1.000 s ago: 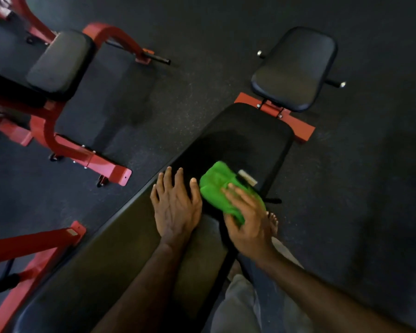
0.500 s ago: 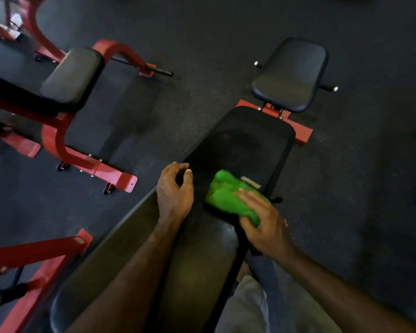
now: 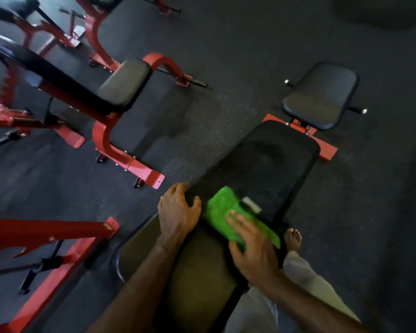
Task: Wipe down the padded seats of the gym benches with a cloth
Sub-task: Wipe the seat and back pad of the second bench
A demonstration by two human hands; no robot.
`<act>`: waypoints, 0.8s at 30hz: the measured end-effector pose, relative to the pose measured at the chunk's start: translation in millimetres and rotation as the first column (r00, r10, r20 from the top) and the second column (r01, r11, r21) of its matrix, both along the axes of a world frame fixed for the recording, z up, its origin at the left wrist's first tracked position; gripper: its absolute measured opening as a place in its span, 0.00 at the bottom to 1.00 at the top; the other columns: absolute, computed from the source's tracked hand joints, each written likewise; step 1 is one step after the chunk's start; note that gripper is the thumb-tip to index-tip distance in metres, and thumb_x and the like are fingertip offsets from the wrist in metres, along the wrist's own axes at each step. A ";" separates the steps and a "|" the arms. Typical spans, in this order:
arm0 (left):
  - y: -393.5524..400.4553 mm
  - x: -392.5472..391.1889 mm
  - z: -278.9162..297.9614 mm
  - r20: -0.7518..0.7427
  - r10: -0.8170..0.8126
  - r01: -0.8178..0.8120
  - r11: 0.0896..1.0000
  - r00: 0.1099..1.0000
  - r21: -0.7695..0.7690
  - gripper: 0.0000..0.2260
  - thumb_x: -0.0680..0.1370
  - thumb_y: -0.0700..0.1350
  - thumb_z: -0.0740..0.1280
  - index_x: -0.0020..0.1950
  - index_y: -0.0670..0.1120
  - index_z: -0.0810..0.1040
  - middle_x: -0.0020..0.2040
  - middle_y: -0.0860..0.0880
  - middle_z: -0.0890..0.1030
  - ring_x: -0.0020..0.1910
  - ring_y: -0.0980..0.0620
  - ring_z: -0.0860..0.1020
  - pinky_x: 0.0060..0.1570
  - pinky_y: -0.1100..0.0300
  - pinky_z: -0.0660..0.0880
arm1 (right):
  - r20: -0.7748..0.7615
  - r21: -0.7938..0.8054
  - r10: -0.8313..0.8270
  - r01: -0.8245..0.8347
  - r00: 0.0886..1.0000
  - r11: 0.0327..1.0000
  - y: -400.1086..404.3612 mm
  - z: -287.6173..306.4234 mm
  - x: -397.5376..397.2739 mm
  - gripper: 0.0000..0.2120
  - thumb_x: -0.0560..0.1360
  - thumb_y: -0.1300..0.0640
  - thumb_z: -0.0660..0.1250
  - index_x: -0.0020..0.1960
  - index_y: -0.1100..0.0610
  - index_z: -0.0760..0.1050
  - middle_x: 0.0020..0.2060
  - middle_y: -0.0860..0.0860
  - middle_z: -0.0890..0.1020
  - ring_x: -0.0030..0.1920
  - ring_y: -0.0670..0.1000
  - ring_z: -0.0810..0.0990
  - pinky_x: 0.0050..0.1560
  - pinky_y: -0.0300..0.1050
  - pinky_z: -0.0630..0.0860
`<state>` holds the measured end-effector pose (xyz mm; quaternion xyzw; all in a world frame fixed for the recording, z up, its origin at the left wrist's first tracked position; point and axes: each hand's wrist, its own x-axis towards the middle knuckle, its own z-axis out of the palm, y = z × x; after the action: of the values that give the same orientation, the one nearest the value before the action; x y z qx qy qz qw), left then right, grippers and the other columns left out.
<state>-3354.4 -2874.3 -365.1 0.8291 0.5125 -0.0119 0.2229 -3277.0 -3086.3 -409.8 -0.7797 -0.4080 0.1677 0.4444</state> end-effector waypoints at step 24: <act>-44.2 -154.6 35.3 0.333 0.508 -0.493 0.860 0.794 -0.135 0.15 0.84 0.41 0.63 0.71 0.44 0.76 0.70 0.45 0.77 0.70 0.46 0.74 0.70 0.59 0.63 | 0.057 -0.069 0.641 -0.637 0.766 0.768 -9.1 60.6 -55.0 0.36 0.73 0.53 0.64 0.80 0.43 0.62 0.78 0.45 0.69 0.78 0.42 0.65 0.75 0.36 0.64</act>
<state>-3509.0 -2918.5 -329.8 0.6474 0.6636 0.1878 0.3244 -3332.0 -3095.4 -349.2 -0.6103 -0.6618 0.2878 0.3267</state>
